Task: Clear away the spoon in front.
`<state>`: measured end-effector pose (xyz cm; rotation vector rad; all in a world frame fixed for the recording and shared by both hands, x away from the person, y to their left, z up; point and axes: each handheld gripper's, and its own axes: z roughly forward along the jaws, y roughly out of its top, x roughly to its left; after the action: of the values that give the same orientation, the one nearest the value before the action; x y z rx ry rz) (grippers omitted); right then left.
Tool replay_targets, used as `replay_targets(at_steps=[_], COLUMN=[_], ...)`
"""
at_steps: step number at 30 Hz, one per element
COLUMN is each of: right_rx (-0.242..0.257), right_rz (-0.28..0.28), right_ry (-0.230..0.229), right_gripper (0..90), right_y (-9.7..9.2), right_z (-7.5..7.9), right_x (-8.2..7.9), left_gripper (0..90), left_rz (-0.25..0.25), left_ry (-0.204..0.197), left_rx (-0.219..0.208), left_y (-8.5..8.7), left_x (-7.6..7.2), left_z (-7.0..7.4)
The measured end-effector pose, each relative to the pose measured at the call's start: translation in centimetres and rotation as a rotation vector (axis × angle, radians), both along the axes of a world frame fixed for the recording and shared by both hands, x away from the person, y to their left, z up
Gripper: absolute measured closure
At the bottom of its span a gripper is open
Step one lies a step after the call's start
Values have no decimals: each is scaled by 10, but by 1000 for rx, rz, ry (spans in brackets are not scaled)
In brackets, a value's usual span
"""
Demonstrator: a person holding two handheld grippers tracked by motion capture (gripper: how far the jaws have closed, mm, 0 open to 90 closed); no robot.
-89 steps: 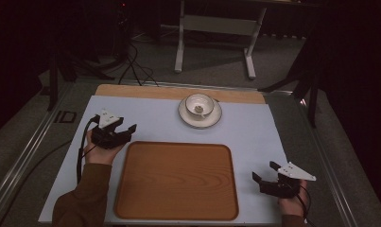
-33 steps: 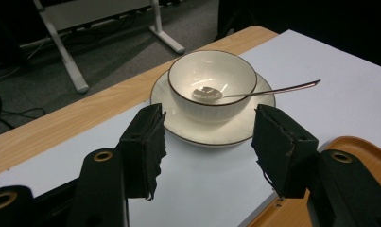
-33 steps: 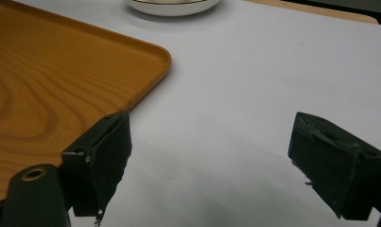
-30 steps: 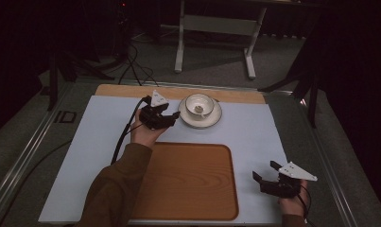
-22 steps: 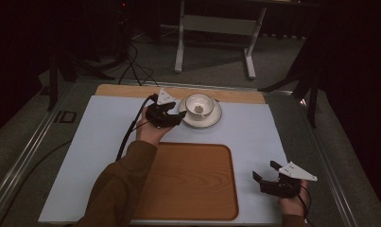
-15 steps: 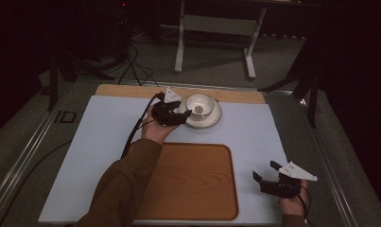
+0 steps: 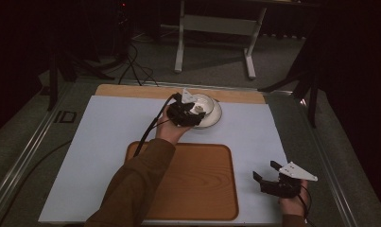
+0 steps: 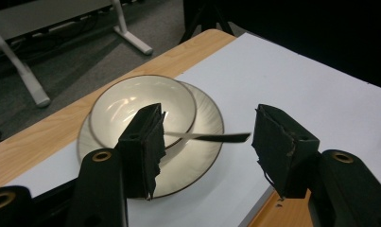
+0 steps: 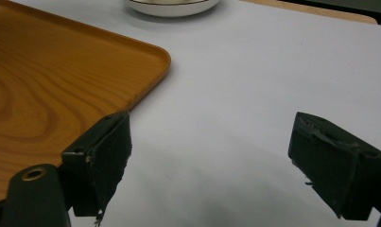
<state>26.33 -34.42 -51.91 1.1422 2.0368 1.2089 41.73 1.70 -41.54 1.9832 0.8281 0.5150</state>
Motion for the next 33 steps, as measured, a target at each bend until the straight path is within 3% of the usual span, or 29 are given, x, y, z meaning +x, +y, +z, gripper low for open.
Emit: replay_targets(at_steps=[7,11,14,17,22,33], right_rx=[-2,0,2,2,2,-2], right_rz=[1,-1,-2,-3,-6,-5], right_ry=[0,0,-2,-2,-2,-1], right_gripper=[139,139,139,139,139,139], right_y=[0,-1,-1,-2,-2,-2], right_z=[0,0,1,1,1,1], right_x=[0,0,-1,-1,-1,-1], left_gripper=[421,424,430,443,490,544], left_rz=[-11,-6,6,10,31,18], left_ry=[22,32,56,52,61,22], left_rx=[2,27,23,60,74,160], left_y=[-20,-29,-30,-29,-18,-22], left_x=[7,13,15,16,15,13], left_z=[-10,-18,-23,-27,-31,-38])
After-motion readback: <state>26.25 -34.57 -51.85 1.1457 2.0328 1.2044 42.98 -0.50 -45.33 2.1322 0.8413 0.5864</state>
